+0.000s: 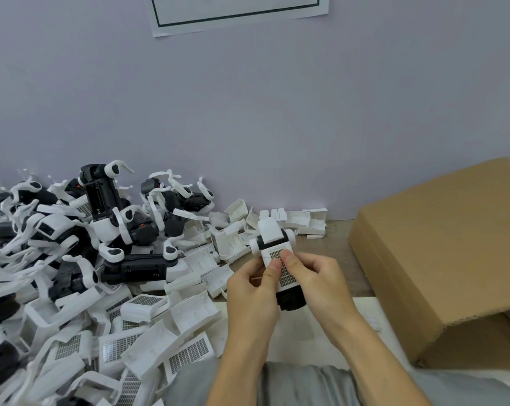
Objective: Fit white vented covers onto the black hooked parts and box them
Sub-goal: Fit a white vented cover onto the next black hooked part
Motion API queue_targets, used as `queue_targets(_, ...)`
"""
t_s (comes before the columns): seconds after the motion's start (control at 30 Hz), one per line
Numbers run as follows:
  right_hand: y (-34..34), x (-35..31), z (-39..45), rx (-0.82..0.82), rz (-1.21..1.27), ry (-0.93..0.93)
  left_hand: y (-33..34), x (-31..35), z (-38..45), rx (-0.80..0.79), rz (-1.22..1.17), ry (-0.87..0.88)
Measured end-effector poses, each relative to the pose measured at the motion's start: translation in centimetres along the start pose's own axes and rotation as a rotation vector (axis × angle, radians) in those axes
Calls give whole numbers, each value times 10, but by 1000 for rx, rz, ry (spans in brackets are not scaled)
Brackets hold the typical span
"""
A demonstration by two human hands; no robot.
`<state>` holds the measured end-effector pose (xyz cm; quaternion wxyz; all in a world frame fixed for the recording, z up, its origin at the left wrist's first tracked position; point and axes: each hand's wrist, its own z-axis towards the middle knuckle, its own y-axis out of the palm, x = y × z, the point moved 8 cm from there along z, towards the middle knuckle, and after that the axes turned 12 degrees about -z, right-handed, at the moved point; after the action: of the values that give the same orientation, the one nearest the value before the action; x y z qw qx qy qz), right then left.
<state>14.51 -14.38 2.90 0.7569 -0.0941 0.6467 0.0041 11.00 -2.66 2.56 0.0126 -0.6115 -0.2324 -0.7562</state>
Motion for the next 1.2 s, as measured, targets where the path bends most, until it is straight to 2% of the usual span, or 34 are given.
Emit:
queue_targets(0.13,4,-1,-1,-109,18,-19,-4,-9,2,47,-138,-78)
queue_targets(0.23,1,2,2,-48,-3,-4,-2,-15,4,20,-163,-138)
queue_targets(0.37,-6,6,3,24,-23,26,4,-19,3,-83,-10,-155)
queue_targets(0.47,-2,0,3,28,-76,-16,-5,-15,5,-12,80,-95)
queue_targets(0.53,1,-3,3,26,-85,-33,-8,-12,5,21,56,-93)
queue_targets(0.63,-3,-2,2,109,-51,-3,-9,-14,4,62,-49,-133)
queue_targets(0.73,-8,-18,-2,191,-247,-151,-11,-11,4,109,-176,-119)
queue_targets(0.8,1,-29,-5,120,-418,-279,-14,-7,4,143,-236,-90)
queue_targets(0.9,15,-25,-5,-11,-542,-280,-17,-8,5,194,-285,-107)
queue_targets(0.97,14,-25,-5,38,-558,-271,-14,-9,6,169,-223,-109)
queue_targets(1.07,-3,-23,-3,176,-296,-192,-10,4,2,147,-135,-7)
queue_targets(1.13,-24,-6,1,237,-41,5,-19,20,1,212,-83,123)
queue_targets(1.2,-35,11,2,196,211,211,-31,31,1,292,-64,199)
